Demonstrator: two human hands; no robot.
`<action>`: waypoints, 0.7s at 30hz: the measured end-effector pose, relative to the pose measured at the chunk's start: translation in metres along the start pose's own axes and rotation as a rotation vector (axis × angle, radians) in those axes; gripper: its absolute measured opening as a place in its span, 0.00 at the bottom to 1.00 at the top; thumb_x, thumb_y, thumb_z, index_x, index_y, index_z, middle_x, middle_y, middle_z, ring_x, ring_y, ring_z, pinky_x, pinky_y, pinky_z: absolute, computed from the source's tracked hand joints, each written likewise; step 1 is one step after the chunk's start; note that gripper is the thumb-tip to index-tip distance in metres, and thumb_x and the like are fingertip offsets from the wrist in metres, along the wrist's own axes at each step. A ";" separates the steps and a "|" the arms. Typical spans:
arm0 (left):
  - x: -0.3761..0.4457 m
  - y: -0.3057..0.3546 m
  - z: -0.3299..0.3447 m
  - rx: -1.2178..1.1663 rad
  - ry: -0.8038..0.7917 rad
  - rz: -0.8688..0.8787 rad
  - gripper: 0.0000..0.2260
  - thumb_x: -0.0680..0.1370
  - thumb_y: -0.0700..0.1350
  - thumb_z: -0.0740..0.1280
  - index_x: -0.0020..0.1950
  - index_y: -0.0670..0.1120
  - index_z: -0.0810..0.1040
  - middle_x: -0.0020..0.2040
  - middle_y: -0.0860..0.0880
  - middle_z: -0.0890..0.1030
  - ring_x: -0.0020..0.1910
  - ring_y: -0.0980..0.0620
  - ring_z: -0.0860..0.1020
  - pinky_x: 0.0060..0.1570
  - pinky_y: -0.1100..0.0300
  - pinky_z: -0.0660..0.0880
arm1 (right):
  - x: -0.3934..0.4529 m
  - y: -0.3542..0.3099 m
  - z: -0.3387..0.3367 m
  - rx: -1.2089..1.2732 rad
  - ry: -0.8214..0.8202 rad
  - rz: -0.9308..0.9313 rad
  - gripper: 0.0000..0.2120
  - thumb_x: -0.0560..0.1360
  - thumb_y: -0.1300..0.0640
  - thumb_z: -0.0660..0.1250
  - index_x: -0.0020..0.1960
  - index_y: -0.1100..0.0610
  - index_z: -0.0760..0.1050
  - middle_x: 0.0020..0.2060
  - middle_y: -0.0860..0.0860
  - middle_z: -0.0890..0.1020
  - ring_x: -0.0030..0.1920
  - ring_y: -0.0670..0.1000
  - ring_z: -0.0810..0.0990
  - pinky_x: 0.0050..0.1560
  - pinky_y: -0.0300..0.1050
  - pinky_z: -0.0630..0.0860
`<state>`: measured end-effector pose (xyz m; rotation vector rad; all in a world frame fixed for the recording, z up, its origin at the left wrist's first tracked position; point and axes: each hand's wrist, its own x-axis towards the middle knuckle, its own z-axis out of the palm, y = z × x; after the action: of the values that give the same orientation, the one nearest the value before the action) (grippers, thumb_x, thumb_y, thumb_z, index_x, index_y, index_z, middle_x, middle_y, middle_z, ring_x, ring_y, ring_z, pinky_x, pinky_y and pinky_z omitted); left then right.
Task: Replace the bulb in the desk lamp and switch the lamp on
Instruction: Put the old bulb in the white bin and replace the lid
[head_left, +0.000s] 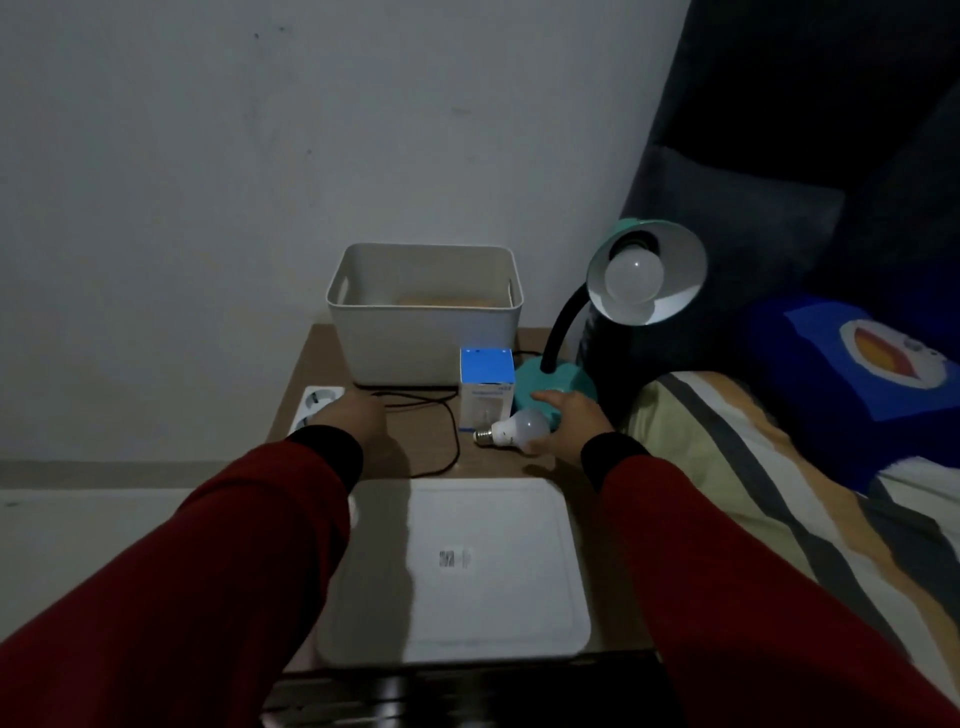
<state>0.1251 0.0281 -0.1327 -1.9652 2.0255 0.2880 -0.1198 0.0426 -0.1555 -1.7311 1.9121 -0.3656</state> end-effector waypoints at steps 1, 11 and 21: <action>0.007 -0.001 0.001 0.018 0.004 0.002 0.18 0.80 0.51 0.59 0.63 0.40 0.76 0.65 0.42 0.77 0.65 0.45 0.74 0.61 0.54 0.72 | 0.005 0.004 0.005 0.046 0.015 0.000 0.39 0.63 0.57 0.78 0.71 0.52 0.66 0.71 0.56 0.67 0.70 0.56 0.66 0.71 0.48 0.64; 0.023 0.003 0.012 -0.009 -0.038 -0.021 0.20 0.81 0.52 0.57 0.66 0.41 0.72 0.68 0.40 0.72 0.68 0.44 0.71 0.67 0.56 0.66 | 0.019 0.024 0.028 0.240 0.092 0.016 0.33 0.62 0.60 0.78 0.66 0.54 0.73 0.63 0.55 0.75 0.63 0.54 0.74 0.62 0.39 0.68; 0.009 -0.007 -0.059 -0.037 0.093 0.074 0.21 0.77 0.51 0.65 0.66 0.41 0.74 0.65 0.42 0.76 0.64 0.43 0.74 0.65 0.54 0.72 | -0.011 -0.024 -0.026 0.351 -0.015 -0.015 0.29 0.65 0.59 0.77 0.64 0.55 0.73 0.61 0.55 0.76 0.58 0.51 0.74 0.60 0.46 0.74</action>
<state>0.1270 -0.0010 -0.0807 -1.9627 2.1698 0.2565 -0.1131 0.0464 -0.1193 -1.5106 1.7041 -0.6494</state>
